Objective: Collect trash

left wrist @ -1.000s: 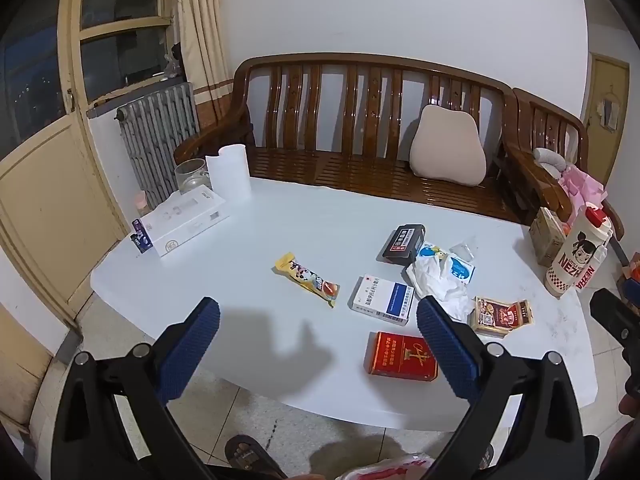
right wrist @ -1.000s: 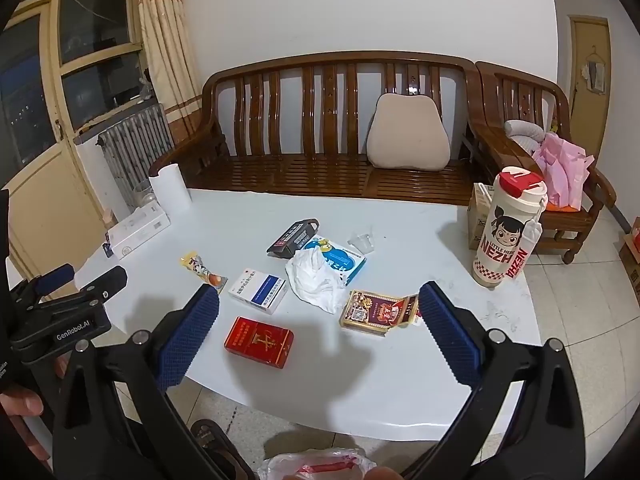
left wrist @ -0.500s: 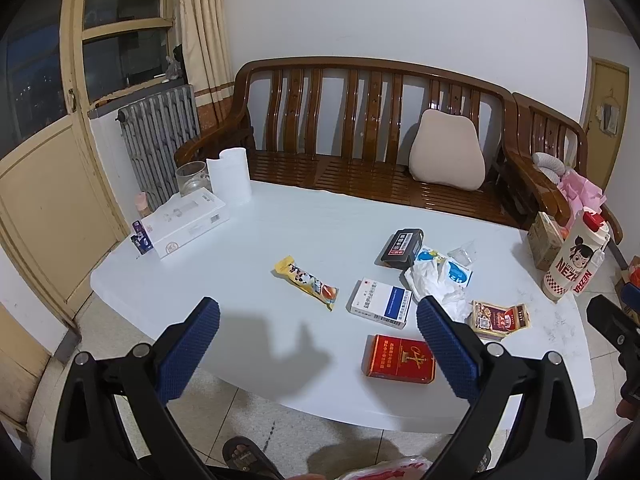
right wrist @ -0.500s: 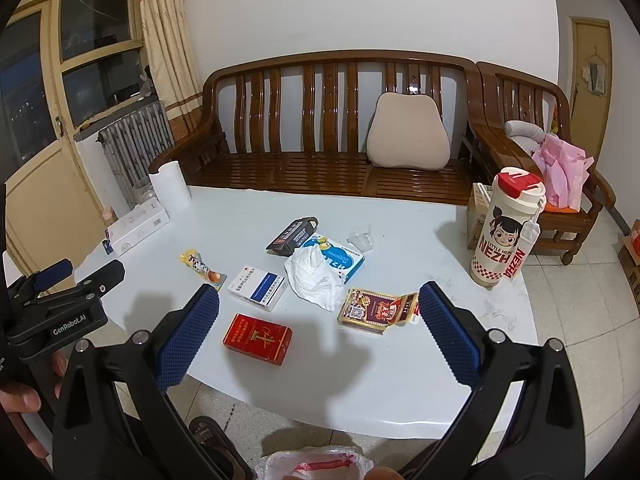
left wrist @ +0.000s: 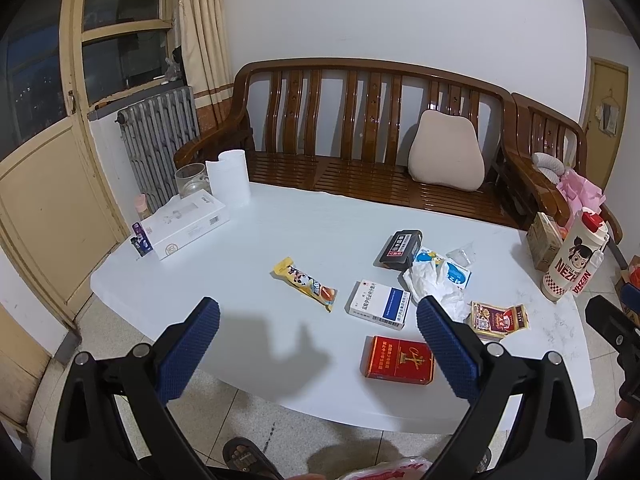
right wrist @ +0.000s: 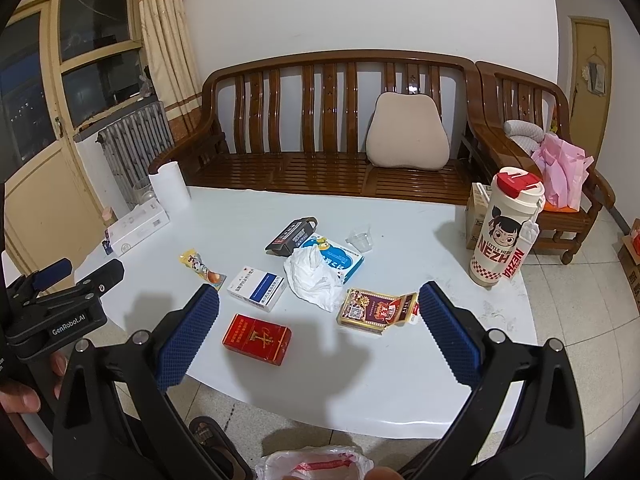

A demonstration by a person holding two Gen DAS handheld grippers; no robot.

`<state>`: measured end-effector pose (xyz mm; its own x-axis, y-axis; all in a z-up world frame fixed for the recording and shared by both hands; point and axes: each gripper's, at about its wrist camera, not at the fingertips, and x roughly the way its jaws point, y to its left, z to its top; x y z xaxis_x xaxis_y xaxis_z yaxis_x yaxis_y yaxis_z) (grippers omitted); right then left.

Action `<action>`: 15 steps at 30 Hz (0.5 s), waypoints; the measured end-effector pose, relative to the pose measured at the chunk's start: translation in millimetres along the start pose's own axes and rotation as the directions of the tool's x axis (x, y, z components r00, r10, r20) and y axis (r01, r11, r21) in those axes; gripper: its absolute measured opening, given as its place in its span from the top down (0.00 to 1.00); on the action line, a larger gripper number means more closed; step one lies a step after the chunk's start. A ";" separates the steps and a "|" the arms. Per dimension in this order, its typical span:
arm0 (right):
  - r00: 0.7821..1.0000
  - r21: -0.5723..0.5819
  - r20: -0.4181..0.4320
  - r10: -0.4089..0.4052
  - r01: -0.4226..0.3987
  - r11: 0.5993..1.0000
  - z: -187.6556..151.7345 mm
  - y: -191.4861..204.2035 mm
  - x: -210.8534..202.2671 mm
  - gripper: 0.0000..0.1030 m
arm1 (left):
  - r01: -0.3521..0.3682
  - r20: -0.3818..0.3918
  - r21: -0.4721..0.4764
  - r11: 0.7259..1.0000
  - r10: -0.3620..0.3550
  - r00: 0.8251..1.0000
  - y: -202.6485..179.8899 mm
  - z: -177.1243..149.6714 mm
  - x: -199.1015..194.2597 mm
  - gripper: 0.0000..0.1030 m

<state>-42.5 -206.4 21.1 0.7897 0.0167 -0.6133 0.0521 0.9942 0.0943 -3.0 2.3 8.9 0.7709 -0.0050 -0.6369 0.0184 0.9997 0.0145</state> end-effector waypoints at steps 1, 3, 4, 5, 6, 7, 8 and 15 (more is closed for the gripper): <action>1.000 0.002 -0.001 0.002 -0.002 1.000 0.2 -0.3 0.0 0.05 | 0.000 0.001 -0.001 1.000 0.000 1.000 0.0 -0.4 -0.1 0.06; 1.000 0.004 -0.001 0.003 -0.003 1.000 0.3 -0.9 0.3 0.05 | -0.001 0.002 0.000 1.000 0.001 1.000 -0.5 0.1 -0.2 0.06; 1.000 0.003 -0.002 0.001 -0.001 1.000 0.4 -0.8 0.3 0.05 | 0.000 0.002 0.000 1.000 0.000 1.000 -0.5 -0.5 -0.3 0.06; 1.000 0.004 -0.003 0.002 -0.002 1.000 0.6 -1.1 0.4 0.05 | 0.000 0.003 -0.001 1.000 0.000 1.000 -0.4 -0.7 -0.3 0.06; 1.000 0.005 -0.002 0.004 -0.004 1.000 0.2 -0.8 0.4 0.05 | -0.001 0.003 -0.001 1.000 0.001 1.000 -0.5 -0.4 -0.3 0.06; 1.000 0.005 -0.002 0.003 -0.003 1.000 0.2 -1.0 0.7 0.05 | -0.001 0.004 -0.001 1.000 0.001 1.000 -0.6 -0.2 -0.4 0.06; 1.000 0.004 -0.002 0.002 -0.002 1.000 0.2 -0.9 0.8 0.05 | 0.000 0.004 -0.002 1.000 0.000 1.000 -0.7 0.6 -0.7 0.06; 1.000 0.004 -0.001 0.003 -0.003 1.000 0.1 -0.1 1.2 0.05 | -0.003 0.005 0.000 1.000 0.003 1.000 -2.3 0.2 0.2 0.06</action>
<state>-41.6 -206.5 20.4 0.7890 0.0203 -0.6141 0.0520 0.9937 0.0996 -2.8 0.0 8.9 0.7743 -0.0025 -0.6328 0.0166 0.9997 0.0164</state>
